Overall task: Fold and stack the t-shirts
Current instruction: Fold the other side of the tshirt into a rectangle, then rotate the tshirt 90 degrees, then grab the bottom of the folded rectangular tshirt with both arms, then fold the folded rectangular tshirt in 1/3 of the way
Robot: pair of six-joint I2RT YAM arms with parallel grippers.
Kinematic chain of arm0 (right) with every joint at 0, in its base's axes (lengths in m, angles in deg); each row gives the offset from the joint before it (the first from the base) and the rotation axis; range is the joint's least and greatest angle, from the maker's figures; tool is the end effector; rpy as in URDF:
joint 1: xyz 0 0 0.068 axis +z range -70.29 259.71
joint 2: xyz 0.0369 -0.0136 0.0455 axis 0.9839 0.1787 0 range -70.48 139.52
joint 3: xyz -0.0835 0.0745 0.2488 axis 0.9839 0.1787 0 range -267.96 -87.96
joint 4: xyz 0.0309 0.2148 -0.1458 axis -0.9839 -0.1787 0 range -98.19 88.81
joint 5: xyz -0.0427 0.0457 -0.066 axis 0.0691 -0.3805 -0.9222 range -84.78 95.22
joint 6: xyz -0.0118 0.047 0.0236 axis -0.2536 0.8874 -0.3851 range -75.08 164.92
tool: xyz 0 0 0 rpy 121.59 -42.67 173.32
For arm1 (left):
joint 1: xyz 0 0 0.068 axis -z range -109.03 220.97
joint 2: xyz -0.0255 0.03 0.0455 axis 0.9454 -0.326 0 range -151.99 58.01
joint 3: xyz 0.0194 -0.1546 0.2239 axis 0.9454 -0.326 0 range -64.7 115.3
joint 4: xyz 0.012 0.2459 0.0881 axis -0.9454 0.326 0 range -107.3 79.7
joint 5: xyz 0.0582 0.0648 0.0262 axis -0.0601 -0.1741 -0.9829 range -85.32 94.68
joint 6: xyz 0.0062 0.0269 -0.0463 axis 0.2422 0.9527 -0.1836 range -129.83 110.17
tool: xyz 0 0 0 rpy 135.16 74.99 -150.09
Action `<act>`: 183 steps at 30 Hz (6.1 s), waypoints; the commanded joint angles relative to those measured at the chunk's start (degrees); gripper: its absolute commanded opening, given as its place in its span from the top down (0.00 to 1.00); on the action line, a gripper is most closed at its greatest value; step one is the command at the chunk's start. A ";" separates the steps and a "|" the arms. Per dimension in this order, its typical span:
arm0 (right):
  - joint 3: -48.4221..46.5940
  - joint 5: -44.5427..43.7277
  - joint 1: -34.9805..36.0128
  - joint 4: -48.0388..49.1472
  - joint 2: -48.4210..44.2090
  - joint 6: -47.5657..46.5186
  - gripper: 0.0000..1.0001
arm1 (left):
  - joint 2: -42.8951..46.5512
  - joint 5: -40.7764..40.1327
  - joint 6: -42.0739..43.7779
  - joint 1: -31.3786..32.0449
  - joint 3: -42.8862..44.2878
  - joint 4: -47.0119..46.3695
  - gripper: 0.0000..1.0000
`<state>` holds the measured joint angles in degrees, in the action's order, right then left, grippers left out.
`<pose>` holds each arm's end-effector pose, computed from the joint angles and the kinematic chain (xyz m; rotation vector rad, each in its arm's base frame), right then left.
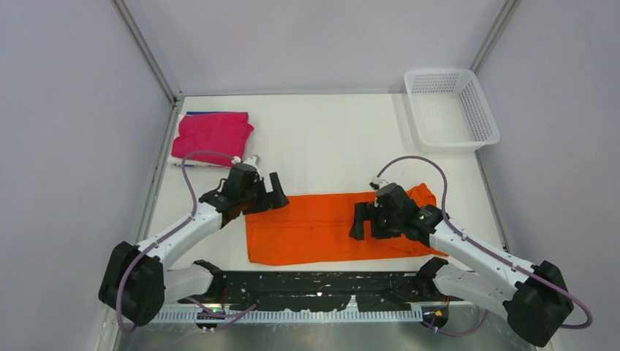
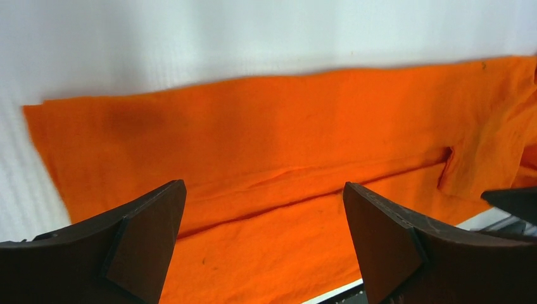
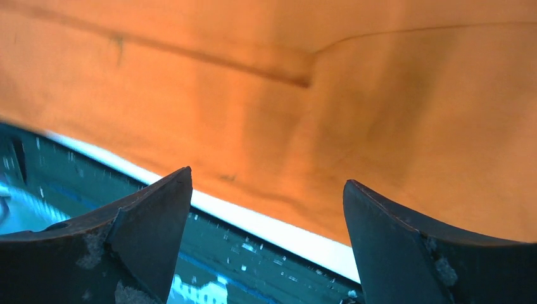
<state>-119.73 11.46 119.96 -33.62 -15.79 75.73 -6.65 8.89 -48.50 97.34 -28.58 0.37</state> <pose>0.1338 0.1184 0.1987 -0.2629 2.6351 0.5974 0.2021 -0.1030 0.2086 -0.2282 2.4563 -0.6091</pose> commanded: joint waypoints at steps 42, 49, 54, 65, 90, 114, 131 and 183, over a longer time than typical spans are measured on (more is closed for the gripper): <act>-100.84 13.28 -23.51 -11.81 94.52 -9.87 0.04 | -20.54 3.89 -14.71 29.41 5.27 -13.43 0.00; -105.30 14.10 -23.38 -9.96 93.69 -11.73 0.05 | -15.46 0.03 -12.88 32.72 6.76 -10.10 0.00; -102.40 11.15 -22.21 -11.66 82.70 -16.96 0.05 | -7.26 -3.56 -10.04 33.57 5.52 -6.36 0.00; -35.92 -1.42 -14.22 12.32 33.25 -11.44 0.05 | 15.60 -14.42 -14.03 25.07 -10.27 7.18 0.00; 6.84 -4.84 14.59 11.99 3.45 23.97 0.38 | 10.02 1.50 -14.07 18.96 -21.09 -8.01 0.53; 14.74 -1.70 19.35 14.35 -5.03 26.69 0.94 | 16.27 5.28 -17.85 27.02 -23.36 -10.80 1.00; 8.08 -16.26 19.20 13.93 -12.22 22.79 0.95 | 14.73 -1.16 -11.50 24.14 -13.17 -18.97 1.00; -17.69 2.48 -23.67 38.11 37.25 1.71 0.85 | -45.17 8.09 2.53 0.39 42.08 -3.94 0.98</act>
<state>-134.07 14.93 97.23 0.54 20.93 78.09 -50.56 15.73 -46.95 98.35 10.02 -5.03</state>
